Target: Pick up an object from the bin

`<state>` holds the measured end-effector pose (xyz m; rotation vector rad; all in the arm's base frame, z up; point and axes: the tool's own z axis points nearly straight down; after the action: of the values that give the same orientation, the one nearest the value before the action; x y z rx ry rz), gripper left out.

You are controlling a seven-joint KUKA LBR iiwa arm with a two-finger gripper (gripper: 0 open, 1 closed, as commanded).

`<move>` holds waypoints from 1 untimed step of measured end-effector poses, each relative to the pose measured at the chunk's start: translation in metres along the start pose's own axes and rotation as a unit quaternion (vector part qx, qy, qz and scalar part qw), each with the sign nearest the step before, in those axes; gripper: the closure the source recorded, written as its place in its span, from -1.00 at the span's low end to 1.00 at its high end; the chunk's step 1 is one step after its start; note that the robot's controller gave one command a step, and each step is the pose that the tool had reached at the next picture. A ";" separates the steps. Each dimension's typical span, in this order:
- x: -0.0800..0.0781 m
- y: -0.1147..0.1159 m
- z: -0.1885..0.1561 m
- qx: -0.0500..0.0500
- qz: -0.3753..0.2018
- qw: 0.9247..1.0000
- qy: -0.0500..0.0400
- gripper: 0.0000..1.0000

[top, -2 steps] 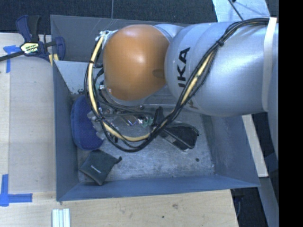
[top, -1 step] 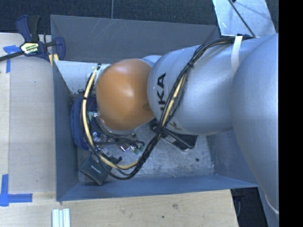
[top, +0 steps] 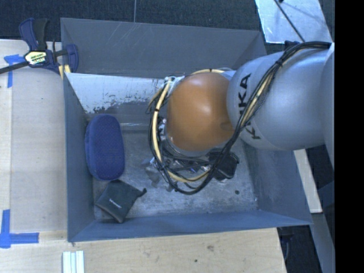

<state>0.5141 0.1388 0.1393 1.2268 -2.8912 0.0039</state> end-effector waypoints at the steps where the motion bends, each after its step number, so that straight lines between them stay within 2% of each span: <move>1: 0.000 -0.001 -0.019 0.000 -0.005 1.000 -0.003 1.00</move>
Offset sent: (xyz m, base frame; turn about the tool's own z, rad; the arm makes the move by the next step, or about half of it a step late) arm -0.0010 -0.0005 0.0175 -0.0132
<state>0.5143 0.1383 0.1580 1.2445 -2.8905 0.0003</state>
